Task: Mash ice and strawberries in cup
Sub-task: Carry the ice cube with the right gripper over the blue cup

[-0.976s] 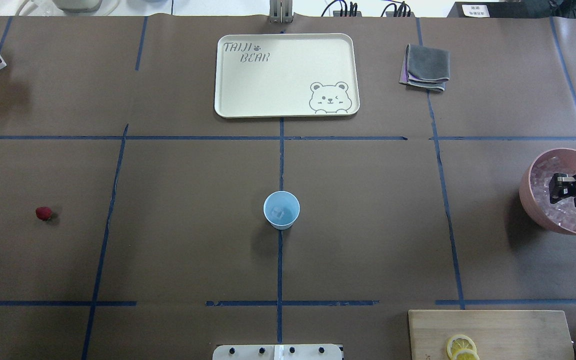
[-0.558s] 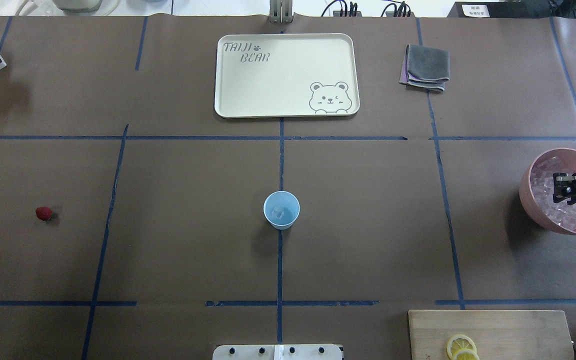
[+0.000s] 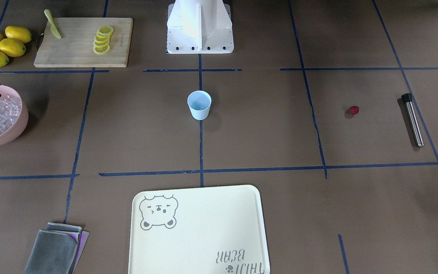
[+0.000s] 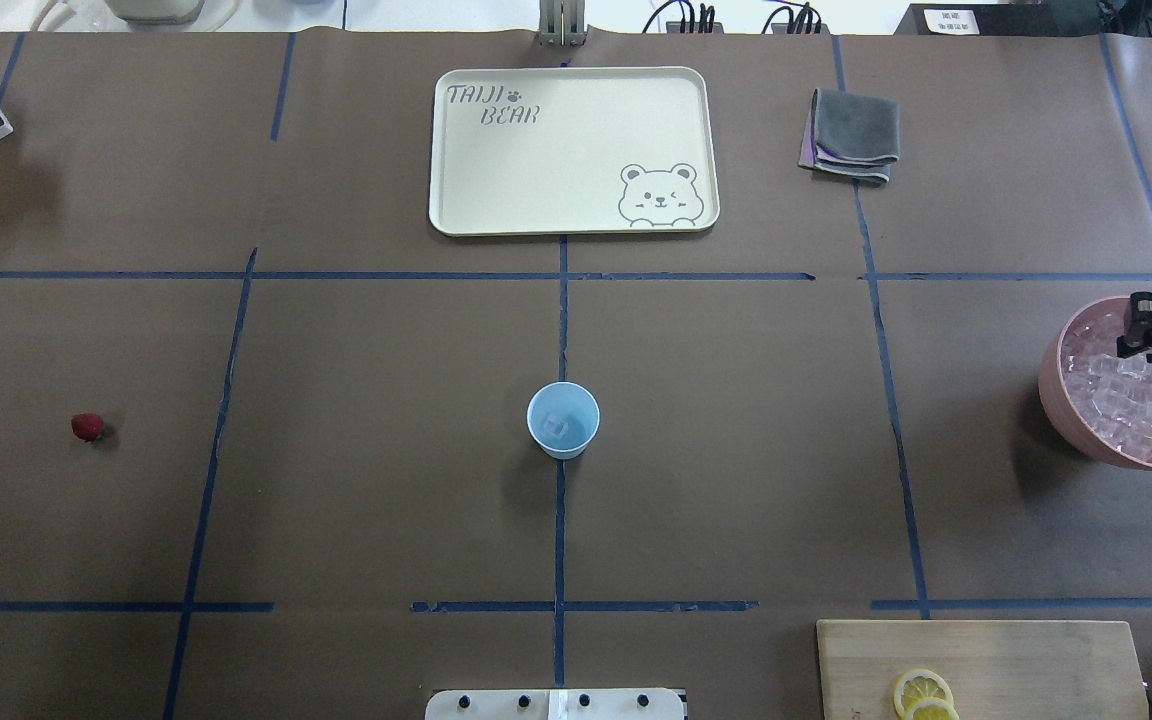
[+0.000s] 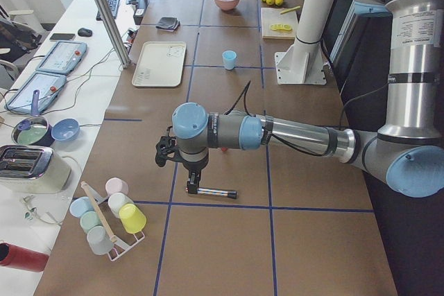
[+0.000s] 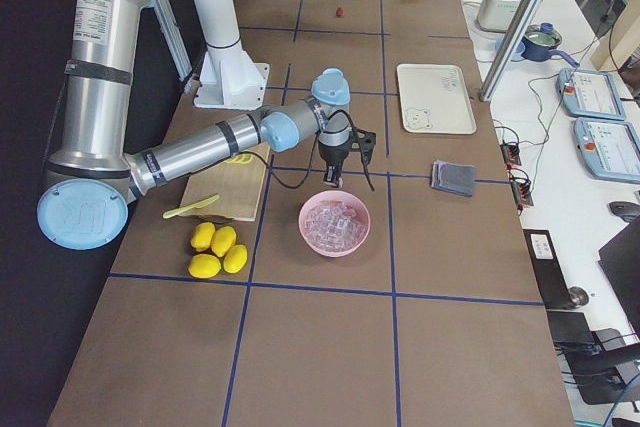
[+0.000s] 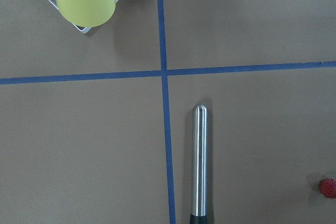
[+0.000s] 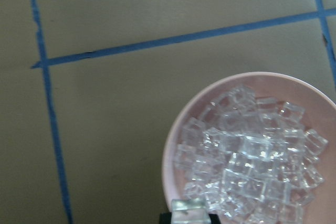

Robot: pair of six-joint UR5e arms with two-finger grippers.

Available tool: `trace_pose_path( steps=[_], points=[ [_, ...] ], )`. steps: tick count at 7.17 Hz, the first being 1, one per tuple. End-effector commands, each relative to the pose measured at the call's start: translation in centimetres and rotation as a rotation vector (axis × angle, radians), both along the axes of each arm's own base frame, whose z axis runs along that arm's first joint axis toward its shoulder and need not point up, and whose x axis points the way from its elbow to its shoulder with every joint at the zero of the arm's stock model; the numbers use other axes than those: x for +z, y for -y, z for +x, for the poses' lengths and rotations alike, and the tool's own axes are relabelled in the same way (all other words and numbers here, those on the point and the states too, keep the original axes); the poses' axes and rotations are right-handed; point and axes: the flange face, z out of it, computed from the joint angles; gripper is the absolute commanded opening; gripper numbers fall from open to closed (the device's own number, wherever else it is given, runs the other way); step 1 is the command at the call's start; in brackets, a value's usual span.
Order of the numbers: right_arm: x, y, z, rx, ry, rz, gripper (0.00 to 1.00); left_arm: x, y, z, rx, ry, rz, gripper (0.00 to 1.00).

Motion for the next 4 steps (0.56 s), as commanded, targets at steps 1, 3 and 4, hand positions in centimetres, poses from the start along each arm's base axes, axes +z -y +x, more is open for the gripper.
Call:
trace_pose_path(
  steps=[1, 3, 4],
  points=[
    [-11.4, 3.2, -6.9, -0.086, -0.001, 0.017, 0.0, 0.5, -0.5, 0.0, 0.0, 0.0, -0.011, 1.0],
    [-21.2, 2.5, -15.7, -0.179, -0.087, 0.045, 0.0, 0.6, -0.6, 0.0, 0.0, 0.0, -0.014, 1.0],
    [-23.8, 1.6, -20.0, -0.172, -0.065, 0.016, 0.0, 0.5, -0.6, 0.0, -0.001, 0.0, -0.013, 1.0]
  ],
)
